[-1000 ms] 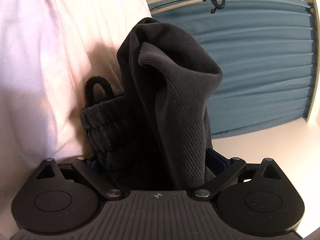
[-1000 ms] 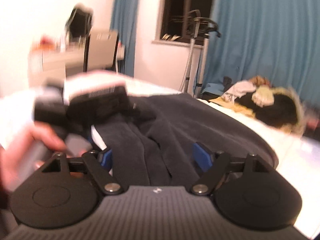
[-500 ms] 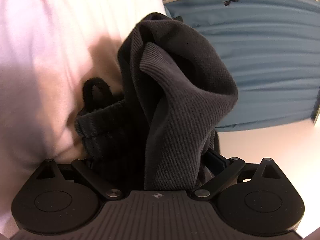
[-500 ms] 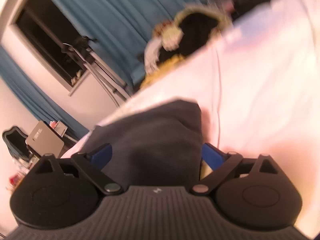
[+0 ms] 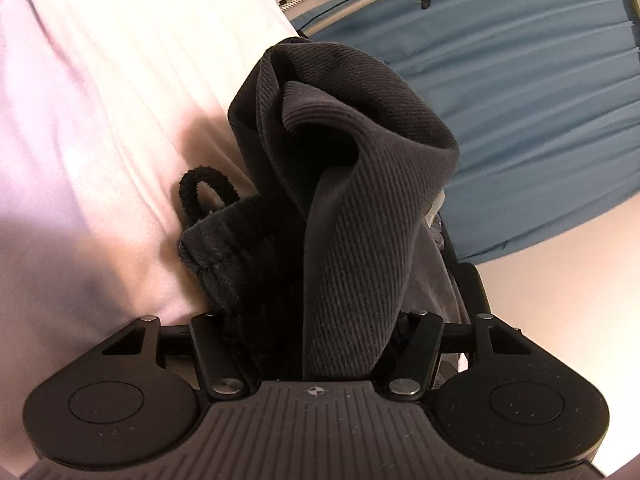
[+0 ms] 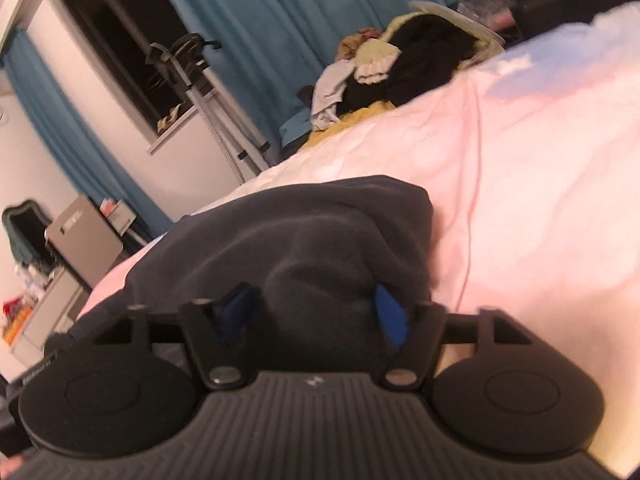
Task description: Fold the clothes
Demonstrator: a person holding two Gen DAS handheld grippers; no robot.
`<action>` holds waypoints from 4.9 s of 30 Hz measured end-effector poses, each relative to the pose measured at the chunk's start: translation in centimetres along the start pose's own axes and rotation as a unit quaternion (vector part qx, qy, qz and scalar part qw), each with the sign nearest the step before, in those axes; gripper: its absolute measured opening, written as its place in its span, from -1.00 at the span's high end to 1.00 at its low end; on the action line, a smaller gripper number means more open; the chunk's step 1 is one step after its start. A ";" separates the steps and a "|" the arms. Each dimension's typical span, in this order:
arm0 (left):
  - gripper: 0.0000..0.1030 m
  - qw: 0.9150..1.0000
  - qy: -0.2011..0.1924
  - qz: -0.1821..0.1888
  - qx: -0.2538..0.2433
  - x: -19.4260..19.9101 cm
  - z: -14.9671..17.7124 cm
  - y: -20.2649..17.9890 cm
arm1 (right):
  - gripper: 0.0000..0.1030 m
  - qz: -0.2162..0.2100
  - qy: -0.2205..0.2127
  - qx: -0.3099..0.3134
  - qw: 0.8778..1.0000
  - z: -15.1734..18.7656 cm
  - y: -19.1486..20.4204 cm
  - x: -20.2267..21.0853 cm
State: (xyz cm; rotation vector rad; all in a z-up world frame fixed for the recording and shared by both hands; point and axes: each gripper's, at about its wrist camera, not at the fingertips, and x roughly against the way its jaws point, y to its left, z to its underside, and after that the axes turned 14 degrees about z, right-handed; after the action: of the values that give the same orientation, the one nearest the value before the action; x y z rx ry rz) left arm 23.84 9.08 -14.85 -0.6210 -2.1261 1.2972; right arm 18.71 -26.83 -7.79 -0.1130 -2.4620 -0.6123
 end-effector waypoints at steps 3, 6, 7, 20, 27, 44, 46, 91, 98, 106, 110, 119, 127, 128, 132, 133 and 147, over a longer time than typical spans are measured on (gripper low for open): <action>-0.10 1.000 -0.006 -0.004 -0.019 1.0 0.7 -0.9 | 0.25 0.012 -0.020 0.018 1.000 -0.2 0.4 1.3; 0.00 0.998 -0.012 -0.011 -0.058 2.3 1.7 -2.5 | 0.59 0.022 -0.044 0.017 0.999 -0.3 0.4 2.9; 0.01 0.997 -0.013 -0.014 -0.075 2.7 2.0 -3.1 | 0.63 0.023 -0.051 0.016 0.998 -0.2 0.4 3.6; 0.03 1.000 -0.012 0.002 -0.015 8.5 5.7 -2.4 | 0.46 0.017 -0.033 -0.106 0.994 0.6 -4.8 9.6; 0.00 1.000 -0.018 0.005 0.006 8.7 5.8 -1.1 | -0.13 -0.044 0.032 -0.172 0.984 1.4 -5.7 6.5; -0.33 0.998 -0.042 0.026 0.041 4.4 4.7 3.1 | -0.56 -0.028 0.031 -0.081 0.996 0.5 -1.8 -1.6; -0.25 0.999 -0.043 0.014 0.027 3.1 4.1 1.3 | -0.40 -0.012 0.021 -0.060 0.998 0.4 -1.0 -1.3; 0.08 0.935 0.206 0.178 -0.226 -14.9 32.1 -26.7 | 0.62 0.155 -0.251 -0.113 0.949 -10.2 -32.5 29.0; 0.05 0.917 0.284 0.119 -0.255 -23.8 35.6 -20.1 | 0.56 0.234 -0.150 -0.171 0.945 -3.0 -41.9 20.2; 0.02 0.909 0.288 0.128 -0.275 -25.9 33.8 -19.3 | 0.48 0.228 -0.171 -0.168 0.944 -1.3 -42.9 19.0; -0.15 0.907 0.310 0.107 -0.263 -24.6 33.4 -19.8 | -0.05 0.250 -0.165 -0.159 0.941 -1.2 -41.9 20.5; -0.84 0.879 0.261 0.028 -0.398 -15.2 30.3 -22.8 | -0.08 0.260 -0.184 -0.090 0.944 1.0 -37.0 25.4; -0.84 0.873 0.185 0.027 -0.450 -5.7 25.9 -27.8 | -0.07 0.210 -0.226 -0.054 0.950 -1.7 -28.6 28.3; -0.84 0.873 0.177 0.026 -0.454 -5.1 25.1 -28.1 | -0.07 0.201 -0.231 -0.047 0.951 -2.2 -27.3 28.6; -0.84 0.869 0.146 0.022 -0.472 -2.0 21.9 -28.8 | -0.06 0.168 -0.241 -0.007 0.956 -3.3 -21.4 29.4; -0.84 0.870 0.138 0.017 -0.473 -1.1 21.1 -28.7 | -0.06 0.160 -0.241 0.004 0.957 -3.4 -20.0 29.4; -0.92 0.869 -0.004 -0.085 -0.487 9.5 11.1 -25.2 | -0.06 0.014 -0.211 0.122 0.970 -3.0 0.4 24.2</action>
State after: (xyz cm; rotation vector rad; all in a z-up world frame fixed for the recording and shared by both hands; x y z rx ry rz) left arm 7.09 -2.54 5.87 -0.7669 -2.6890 0.0312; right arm 0.47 -29.21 8.29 -0.1983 -2.9191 -0.2882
